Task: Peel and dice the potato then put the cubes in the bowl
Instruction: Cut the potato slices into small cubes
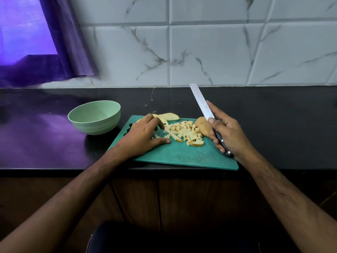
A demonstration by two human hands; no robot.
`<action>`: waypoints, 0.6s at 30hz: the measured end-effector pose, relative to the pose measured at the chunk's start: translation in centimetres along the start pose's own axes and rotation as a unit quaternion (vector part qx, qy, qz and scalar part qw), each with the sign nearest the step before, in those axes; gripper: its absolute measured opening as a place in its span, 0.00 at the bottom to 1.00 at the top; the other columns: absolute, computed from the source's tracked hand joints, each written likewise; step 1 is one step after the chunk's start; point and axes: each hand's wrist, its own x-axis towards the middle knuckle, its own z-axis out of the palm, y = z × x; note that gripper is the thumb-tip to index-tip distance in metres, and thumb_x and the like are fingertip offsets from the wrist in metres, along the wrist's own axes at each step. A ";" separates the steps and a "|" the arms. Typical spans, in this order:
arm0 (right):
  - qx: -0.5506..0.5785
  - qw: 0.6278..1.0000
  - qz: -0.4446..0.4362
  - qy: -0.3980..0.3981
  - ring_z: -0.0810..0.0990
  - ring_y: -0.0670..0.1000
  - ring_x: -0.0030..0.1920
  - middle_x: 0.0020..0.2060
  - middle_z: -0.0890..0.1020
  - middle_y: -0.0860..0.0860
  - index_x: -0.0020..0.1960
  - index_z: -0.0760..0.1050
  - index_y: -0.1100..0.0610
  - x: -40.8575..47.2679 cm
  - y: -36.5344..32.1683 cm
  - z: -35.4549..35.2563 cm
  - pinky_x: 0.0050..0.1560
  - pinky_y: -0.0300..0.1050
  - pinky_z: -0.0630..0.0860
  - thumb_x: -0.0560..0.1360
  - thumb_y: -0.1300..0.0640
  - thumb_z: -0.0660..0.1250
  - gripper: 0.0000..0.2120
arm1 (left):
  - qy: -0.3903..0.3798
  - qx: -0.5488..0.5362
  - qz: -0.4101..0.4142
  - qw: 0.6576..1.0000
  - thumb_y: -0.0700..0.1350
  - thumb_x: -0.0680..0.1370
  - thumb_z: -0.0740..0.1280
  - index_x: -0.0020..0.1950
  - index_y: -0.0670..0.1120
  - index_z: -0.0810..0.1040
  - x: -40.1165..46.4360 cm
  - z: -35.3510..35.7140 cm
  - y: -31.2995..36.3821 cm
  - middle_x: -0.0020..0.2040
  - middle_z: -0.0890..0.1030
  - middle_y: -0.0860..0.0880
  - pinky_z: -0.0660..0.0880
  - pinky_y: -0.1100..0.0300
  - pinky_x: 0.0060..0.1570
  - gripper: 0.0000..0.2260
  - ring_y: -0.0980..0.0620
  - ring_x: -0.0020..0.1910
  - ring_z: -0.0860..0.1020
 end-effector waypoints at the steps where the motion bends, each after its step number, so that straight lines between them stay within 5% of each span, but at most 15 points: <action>1: 0.001 1.000 0.000 -0.002 0.63 0.49 0.20 0.27 0.69 0.55 0.77 0.64 0.36 0.0 0.0 0.0 0.18 0.36 0.64 0.86 0.57 0.58 0.24 | 0.014 0.022 0.019 0.999 0.73 0.72 0.62 0.61 0.54 0.74 0.4 0.0 -0.2 0.55 0.68 0.57 0.70 0.51 0.57 0.29 0.58 0.48 0.71; 6: 0.000 1.000 0.000 -0.007 0.63 0.48 0.20 0.27 0.69 0.55 0.77 0.64 0.37 0.1 0.2 0.0 0.18 0.35 0.64 0.86 0.58 0.58 0.24 | 0.025 0.146 0.068 0.987 0.75 0.74 0.55 0.61 0.57 0.73 2.0 0.0 -1.2 0.62 0.68 0.55 0.59 0.54 0.55 0.28 0.53 0.58 0.66; 13: 0.005 1.000 0.000 -0.013 0.63 0.48 0.20 0.27 0.70 0.54 0.77 0.64 0.36 0.3 0.4 0.0 0.18 0.35 0.64 0.86 0.57 0.58 0.24 | 0.040 0.123 0.051 0.990 0.72 0.74 0.58 0.56 0.59 0.76 2.6 0.7 -1.7 0.60 0.68 0.58 0.60 0.53 0.55 0.22 0.55 0.58 0.65; 18: 0.005 1.000 0.001 -0.015 0.63 0.49 0.20 0.26 0.70 0.53 0.77 0.64 0.35 0.2 0.4 -0.1 0.18 0.36 0.64 0.86 0.57 0.58 0.24 | 0.054 0.098 0.042 0.993 0.59 0.78 0.67 0.55 0.58 0.77 2.6 0.6 -1.6 0.59 0.70 0.58 0.59 0.53 0.55 0.09 0.53 0.59 0.66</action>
